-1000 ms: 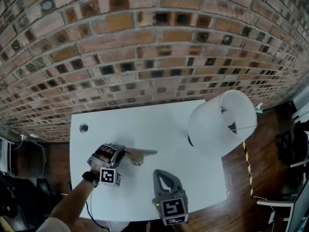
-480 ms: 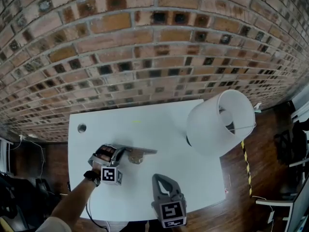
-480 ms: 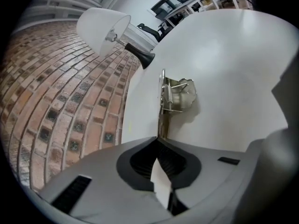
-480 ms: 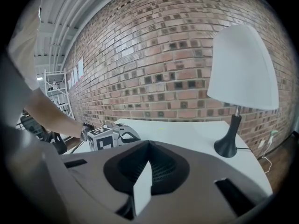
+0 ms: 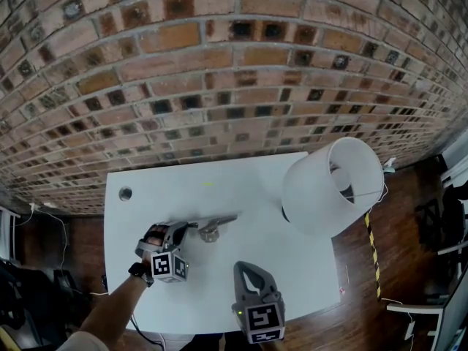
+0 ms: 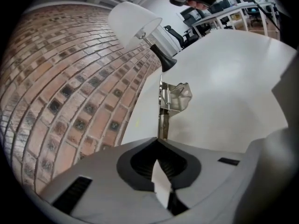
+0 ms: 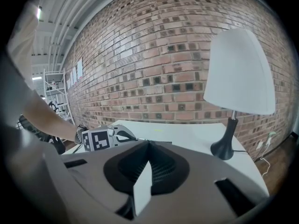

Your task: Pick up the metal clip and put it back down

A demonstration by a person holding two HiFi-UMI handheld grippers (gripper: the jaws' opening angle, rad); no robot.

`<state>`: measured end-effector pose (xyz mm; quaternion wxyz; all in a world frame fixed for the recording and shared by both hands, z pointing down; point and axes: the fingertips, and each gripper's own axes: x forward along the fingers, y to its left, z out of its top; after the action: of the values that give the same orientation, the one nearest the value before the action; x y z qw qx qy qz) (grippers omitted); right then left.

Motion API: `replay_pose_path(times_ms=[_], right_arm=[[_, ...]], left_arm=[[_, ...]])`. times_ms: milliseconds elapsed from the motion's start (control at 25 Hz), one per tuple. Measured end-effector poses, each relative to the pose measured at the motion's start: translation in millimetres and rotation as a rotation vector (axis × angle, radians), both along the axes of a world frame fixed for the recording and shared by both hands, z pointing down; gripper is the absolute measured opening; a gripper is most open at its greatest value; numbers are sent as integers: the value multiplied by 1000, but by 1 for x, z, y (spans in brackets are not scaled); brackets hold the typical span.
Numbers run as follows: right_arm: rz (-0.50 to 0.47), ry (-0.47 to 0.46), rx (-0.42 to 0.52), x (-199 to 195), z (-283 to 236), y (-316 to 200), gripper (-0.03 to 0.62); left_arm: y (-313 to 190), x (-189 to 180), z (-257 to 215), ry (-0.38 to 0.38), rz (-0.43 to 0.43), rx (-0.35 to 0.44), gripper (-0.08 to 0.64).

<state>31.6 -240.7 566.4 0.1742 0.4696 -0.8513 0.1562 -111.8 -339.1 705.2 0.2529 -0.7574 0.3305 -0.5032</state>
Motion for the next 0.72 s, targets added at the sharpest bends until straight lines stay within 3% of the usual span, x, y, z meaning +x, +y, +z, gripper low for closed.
replay_pose_path(times_ms=[120,320,600,720], right_arm=[[-6,-3,7,-2,-4,1,-17],[-9,-4,27,-3,-14,1,-17],[-10,-2,50,-1,-26,4,-17],[-10,-1,58,0,-32,7,-17]], left_arm=[[-1,-1,-12,70,-50,-2,25],[-2,-2,-43,308,-204,-55,25],[4,-5,-74,537,-299,-60,26],[7,-4,-96,678,-329,-72,26]])
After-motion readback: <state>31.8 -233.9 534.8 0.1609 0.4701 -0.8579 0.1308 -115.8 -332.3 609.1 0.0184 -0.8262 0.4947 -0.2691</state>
